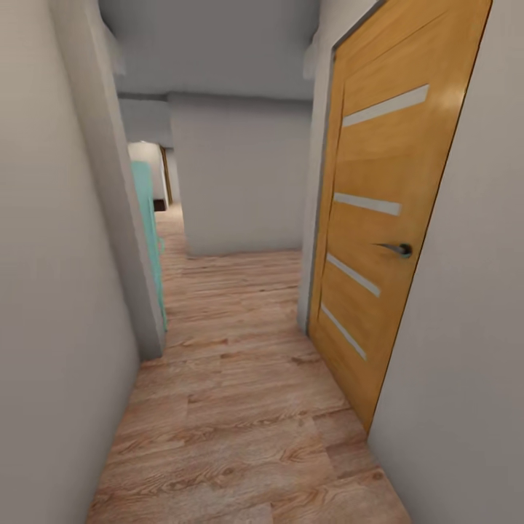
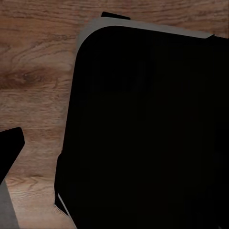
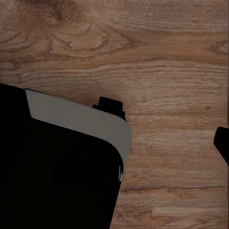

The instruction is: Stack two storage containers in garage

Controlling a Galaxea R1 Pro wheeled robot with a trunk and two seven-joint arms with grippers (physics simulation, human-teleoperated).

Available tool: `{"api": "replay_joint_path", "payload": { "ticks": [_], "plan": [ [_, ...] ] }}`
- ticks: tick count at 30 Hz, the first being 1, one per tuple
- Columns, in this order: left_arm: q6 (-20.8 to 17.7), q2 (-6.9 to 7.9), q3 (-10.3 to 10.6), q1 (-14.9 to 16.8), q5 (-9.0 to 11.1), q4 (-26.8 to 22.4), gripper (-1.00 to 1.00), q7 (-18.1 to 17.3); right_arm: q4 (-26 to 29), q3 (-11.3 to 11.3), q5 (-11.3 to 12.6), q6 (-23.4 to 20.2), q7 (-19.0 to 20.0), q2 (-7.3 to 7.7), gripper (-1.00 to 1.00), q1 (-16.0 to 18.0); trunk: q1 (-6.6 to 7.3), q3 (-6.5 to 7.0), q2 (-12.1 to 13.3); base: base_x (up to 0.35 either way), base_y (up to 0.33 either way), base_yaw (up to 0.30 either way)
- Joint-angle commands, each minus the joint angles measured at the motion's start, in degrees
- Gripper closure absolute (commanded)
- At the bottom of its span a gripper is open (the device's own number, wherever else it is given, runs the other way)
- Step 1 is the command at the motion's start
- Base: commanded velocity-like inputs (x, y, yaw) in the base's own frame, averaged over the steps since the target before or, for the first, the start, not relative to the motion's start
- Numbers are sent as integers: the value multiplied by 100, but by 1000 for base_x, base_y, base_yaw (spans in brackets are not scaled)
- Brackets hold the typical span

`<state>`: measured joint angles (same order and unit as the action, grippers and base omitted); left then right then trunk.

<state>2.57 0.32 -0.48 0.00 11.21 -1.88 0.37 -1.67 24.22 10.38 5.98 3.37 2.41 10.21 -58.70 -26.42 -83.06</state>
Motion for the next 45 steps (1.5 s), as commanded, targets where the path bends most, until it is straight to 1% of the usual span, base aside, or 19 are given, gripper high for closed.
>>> {"api": "replay_joint_path", "payload": {
  "ticks": [1, 12, 24, 45],
  "plan": [
    [12, 1, 0, 0, 30, -4, -100, 5, -18, 39, 61, 32, 32, -5, -100, 7, -3, -5, -2, 323, 0, 289],
    [7, 3, -1, 0, 30, 0, -100, 7, -18, 36, 61, 22, 32, 8, -100, 7, -3, 12, -2, 323, 0, 262],
    [-49, -6, 2, 0, 32, 1, -100, 7, -17, 63, 0, 24, 38, 31, -100, 7, -3, 13, -2, 323, 0, 17],
    [-55, -6, 4, 0, 30, 3, -100, 7, -18, 68, -1, -37, 36, 24, -100, 7, -3, 13, -2, 323, 0, 0]
  ]
}}
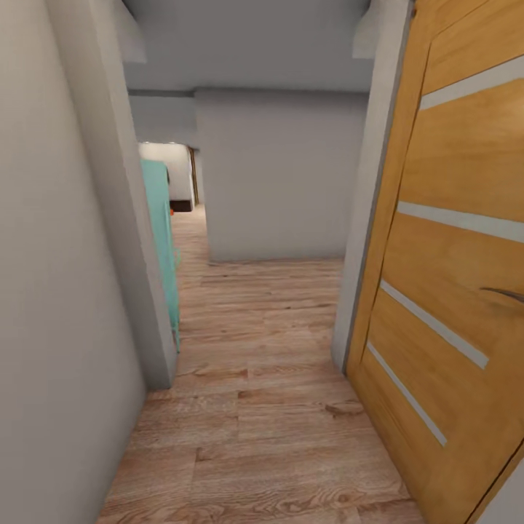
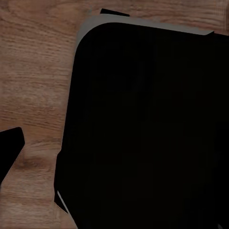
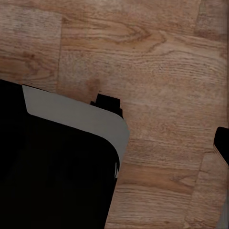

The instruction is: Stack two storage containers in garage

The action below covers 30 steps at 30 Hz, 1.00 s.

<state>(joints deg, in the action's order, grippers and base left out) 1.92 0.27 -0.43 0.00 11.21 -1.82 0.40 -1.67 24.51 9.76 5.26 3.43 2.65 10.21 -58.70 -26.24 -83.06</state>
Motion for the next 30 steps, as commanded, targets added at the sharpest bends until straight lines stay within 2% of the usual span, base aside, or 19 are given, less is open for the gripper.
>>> {"api": "replay_joint_path", "payload": {
  "ticks": [1, 30],
  "plan": [
    [10, 0, -1, 0, 31, -3, -100, 4, -18, 38, 61, 34, 30, -3, -100, 7, -3, -5, -2, 323, 0, 0],
    [2, 8, -1, 0, 40, -3, -100, 4, -17, 35, 70, 37, 26, -5, -100, 7, -3, -5, -2, 323, 0, 0]
  ]
}}
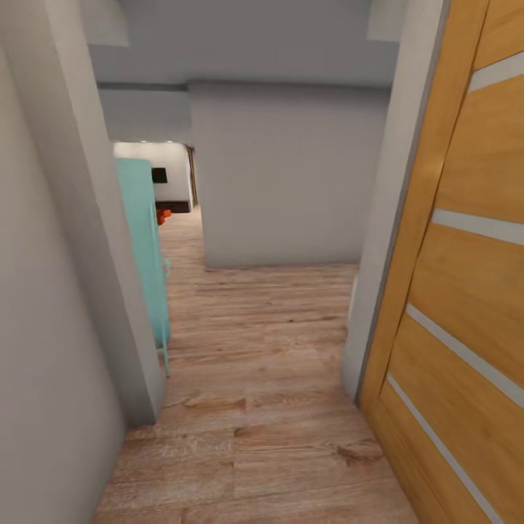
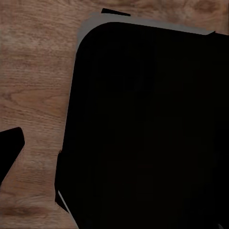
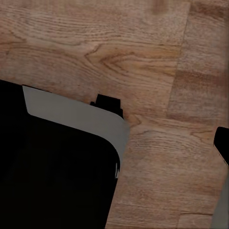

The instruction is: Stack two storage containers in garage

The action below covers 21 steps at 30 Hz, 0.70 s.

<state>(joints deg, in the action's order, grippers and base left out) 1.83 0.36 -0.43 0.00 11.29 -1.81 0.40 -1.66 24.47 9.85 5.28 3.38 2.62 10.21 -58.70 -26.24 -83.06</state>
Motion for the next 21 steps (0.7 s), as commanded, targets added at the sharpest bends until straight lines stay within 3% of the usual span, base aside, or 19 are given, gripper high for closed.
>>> {"api": "replay_joint_path", "payload": {
  "ticks": [1, 11, 21],
  "plan": [
    [10, 0, -1, 0, 31, -3, -100, 4, -18, 39, 61, 35, 31, -3, -100, 7, -3, -5, -2, 323, 0, 0],
    [2, 0, -3, 0, 31, -3, -100, 4, -18, 38, 61, 63, 31, 14, -100, 7, -3, -5, -2, 323, 0, 99],
    [-9, -5, -1, 0, 31, -3, -100, 4, -10, 57, 44, 55, 31, 19, -100, 7, -3, -5, -2, 323, 0, 11]
  ]
}}
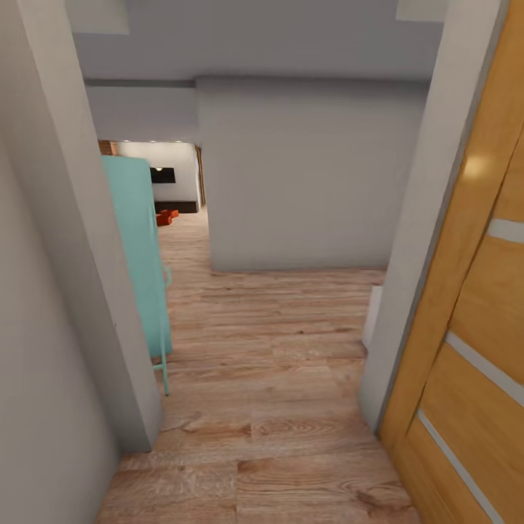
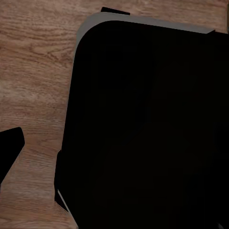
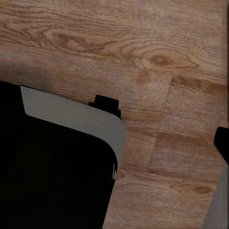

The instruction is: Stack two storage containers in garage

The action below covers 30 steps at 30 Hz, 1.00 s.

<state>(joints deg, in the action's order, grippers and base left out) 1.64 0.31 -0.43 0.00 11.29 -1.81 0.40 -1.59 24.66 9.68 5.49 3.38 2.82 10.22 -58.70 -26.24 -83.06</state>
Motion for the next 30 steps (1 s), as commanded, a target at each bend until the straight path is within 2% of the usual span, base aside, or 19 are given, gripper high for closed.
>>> {"api": "replay_joint_path", "payload": {
  "ticks": [1, 26, 30],
  "plan": [
    [8, 0, -1, 0, 31, -3, -100, 4, -17, 39, 61, 30, 31, -1, -100, 7, -3, -5, -2, 323, 0, 0],
    [3, -44, 4, 0, 4, -11, -100, -5, -19, 32, 61, 61, 23, 0, -100, 7, -3, -5, -2, 323, 0, 0],
    [3, -200, 8, 0, -3, -22, -100, -5, -18, 37, 61, 62, 23, 0, -100, 7, -3, -5, -2, 325, 0, 0]
  ]
}}
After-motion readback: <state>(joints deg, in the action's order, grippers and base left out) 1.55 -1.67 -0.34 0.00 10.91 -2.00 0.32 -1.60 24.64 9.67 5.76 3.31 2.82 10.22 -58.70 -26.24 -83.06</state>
